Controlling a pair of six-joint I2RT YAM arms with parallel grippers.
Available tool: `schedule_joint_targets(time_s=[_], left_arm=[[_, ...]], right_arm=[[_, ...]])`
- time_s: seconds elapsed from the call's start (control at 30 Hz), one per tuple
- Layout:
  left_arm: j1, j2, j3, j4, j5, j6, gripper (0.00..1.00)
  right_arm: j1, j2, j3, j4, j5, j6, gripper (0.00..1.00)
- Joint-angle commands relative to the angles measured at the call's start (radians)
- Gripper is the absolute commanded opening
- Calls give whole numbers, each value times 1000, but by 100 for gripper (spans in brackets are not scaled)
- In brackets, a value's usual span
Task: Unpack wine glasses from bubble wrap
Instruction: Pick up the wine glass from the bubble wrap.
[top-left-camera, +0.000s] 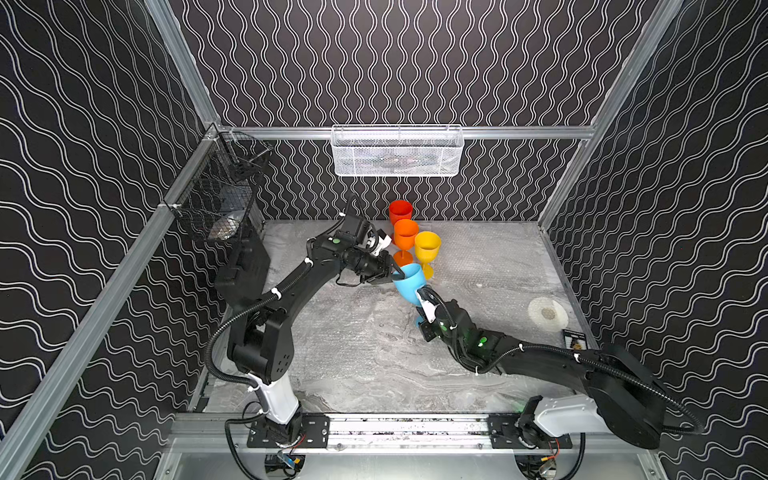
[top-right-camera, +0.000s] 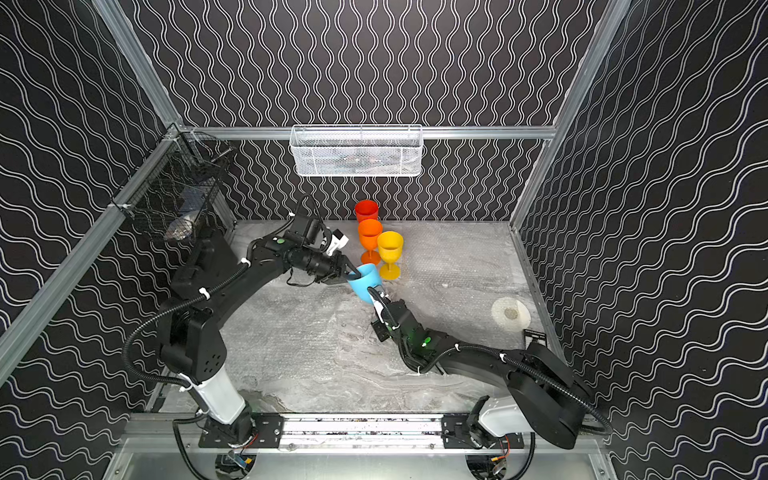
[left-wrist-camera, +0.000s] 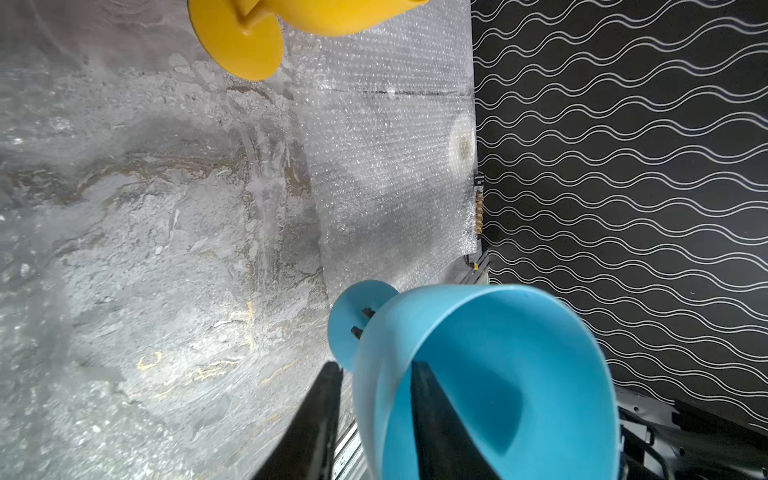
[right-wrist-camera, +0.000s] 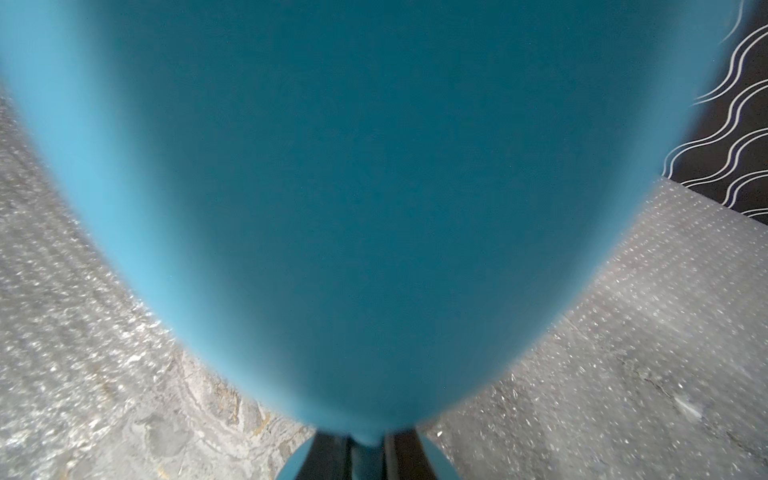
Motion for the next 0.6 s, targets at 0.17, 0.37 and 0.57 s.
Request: schedule_joint_targets(time_s=[0.17,0.37,0.57], left_arm=[[1,36,36,-132,-18,82,19],[0,35,48,-146,-34,92,12],[0,30,46,-141,-40,91,5]], right_arm=[[1,2,-5,62,58,19,6],[0,10,0,56,61,26,9],[1,19,6,48,64,32,11]])
